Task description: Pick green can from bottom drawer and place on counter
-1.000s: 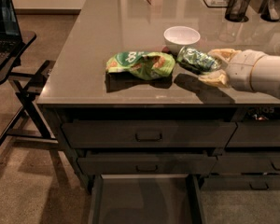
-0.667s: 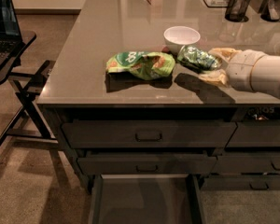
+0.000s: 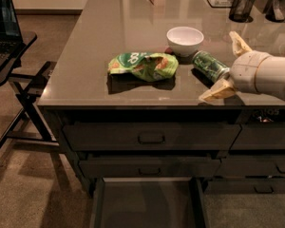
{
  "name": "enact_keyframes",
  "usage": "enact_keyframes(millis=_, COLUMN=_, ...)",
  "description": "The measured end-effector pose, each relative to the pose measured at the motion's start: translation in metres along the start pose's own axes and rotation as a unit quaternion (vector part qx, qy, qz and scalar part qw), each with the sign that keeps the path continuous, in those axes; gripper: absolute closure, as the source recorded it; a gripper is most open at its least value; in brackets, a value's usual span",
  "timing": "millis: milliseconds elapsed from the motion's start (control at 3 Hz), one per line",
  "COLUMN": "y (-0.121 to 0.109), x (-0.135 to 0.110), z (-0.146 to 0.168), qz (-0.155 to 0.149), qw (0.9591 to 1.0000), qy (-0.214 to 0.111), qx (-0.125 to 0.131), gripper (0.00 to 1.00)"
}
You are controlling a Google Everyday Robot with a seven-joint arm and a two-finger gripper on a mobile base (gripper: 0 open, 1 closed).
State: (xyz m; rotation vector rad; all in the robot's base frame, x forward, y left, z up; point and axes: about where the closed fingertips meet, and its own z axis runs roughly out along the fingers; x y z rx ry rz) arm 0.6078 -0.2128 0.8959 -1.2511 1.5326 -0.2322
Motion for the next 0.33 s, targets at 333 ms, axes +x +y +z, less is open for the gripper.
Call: enact_keyframes(millis=333, y=0.0, x=0.0, z=0.0, qz=0.0, qw=1.0, qy=0.0, qx=0.0, gripper=0.0)
